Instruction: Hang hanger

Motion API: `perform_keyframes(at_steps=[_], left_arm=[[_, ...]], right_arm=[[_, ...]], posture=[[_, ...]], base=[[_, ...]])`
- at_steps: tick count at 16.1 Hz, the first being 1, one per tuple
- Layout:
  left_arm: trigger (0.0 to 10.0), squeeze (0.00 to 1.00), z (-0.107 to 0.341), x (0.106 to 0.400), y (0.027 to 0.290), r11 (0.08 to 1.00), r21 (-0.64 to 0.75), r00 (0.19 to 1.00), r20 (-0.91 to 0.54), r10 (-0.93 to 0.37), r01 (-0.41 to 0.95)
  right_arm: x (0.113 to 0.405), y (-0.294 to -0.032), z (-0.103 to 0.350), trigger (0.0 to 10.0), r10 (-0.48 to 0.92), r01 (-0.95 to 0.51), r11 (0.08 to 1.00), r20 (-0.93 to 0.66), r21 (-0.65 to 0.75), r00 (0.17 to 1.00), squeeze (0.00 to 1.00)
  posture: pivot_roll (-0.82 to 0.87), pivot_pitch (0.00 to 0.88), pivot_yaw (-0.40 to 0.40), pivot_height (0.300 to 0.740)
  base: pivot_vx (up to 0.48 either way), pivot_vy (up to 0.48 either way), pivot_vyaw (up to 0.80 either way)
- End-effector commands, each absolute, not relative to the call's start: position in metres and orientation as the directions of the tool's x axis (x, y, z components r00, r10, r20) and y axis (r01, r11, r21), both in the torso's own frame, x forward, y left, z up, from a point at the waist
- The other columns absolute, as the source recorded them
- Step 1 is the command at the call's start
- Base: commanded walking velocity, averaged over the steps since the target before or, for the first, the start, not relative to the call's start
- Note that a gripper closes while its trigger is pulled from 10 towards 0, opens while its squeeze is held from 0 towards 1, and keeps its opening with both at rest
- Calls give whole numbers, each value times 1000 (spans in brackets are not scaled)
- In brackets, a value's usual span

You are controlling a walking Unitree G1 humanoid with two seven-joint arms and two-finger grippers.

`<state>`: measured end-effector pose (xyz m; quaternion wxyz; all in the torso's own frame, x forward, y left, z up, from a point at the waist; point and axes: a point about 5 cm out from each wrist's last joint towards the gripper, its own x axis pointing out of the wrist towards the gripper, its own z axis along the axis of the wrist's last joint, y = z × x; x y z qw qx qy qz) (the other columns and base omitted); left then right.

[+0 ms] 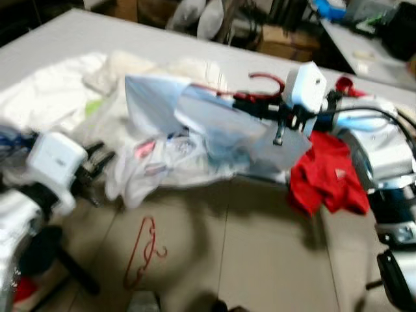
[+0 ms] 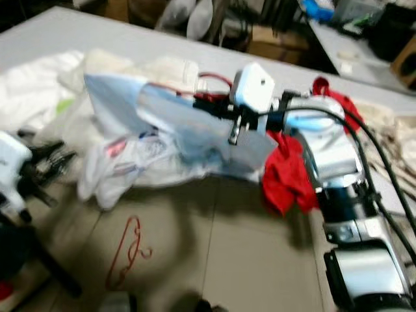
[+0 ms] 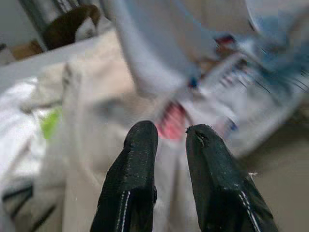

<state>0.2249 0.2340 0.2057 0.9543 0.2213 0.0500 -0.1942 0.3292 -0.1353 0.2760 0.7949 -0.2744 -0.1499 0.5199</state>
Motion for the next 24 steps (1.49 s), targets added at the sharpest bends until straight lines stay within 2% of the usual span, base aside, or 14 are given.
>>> perform_keyframes(at_steps=[1, 4, 9, 13, 14, 15, 17, 19, 21, 23, 24], left_arm=[[10000, 0, 207, 223, 227, 817, 418, 917, -174, -358, 398], [10000, 0, 204, 222, 222, 808, 416, 909, -199, -367, 417], [10000, 0, 191, 214, 218, 779, 395, 871, -289, -398, 487], [10000, 0, 178, 191, 205, 710, 304, 762, -393, -514, 635], [10000, 0, 174, 177, 195, 682, 244, 710, -414, -570, 689], [10000, 0, 174, 172, 192, 681, 227, 702, -412, -581, 697], [10000, 0, 175, 172, 192, 694, 232, 717, -401, -571, 682], [10000, 0, 176, 175, 196, 754, 251, 783, -355, -511, 606], [10000, 0, 174, 185, 199, 876, 174, 884, -226, -408, 449], [10000, 0, 169, 195, 212, 945, 168, 948, -206, -244, 280], [10000, 0, 165, 196, 215, 957, 160, 954, -219, -206, 243]], right_arm=[[324, -146, 301, 10000, 899, -689, 359, 36, -629, 436, 0], [310, -160, 341, 10000, 888, -644, 430, 170, -633, 427, 0], [284, -174, 359, 10000, 918, -707, 389, 186, -590, 350, 0], [286, -167, 324, 10000, 911, -746, 373, 62, -552, 409, 0], [287, -155, 288, 10000, 900, -797, 395, 15, -457, 437, 0], [286, -150, 265, 10000, 894, -822, 402, -23, -402, 448, 0], [286, -146, 245, 10000, 887, -843, 419, -46, -336, 460, 0], [288, -145, 216, 10000, 862, -844, 464, -83, -270, 501, 0], [292, -144, 189, 10000, 790, -785, 586, -77, -200, 609, 0], [293, -145, 166, 10000, 701, -705, 701, -78, -102, 709, 0], [292, -147, 157, 10000, 671, -679, 731, -106, -69, 733, 0]], posture=[[191, 0, -130, 740], [183, 0, -116, 740], [167, 0, -108, 740], [166, 1, -118, 740], [168, 12, -129, 740], [174, 19, -136, 740], [177, 24, -144, 740], [182, 33, -148, 740], [180, 36, -150, 740], [181, 35, -152, 740], [181, 33, -153, 740]], base=[[-315, 0, 0], [-180, 0, 0], [0, 0, 0], [0, 0, 0], [0, 0, 0], [0, 0, 0], [0, 0, 0], [0, 0, 0], [0, 0, 0], [0, 0, 0], [0, 0, 0]])
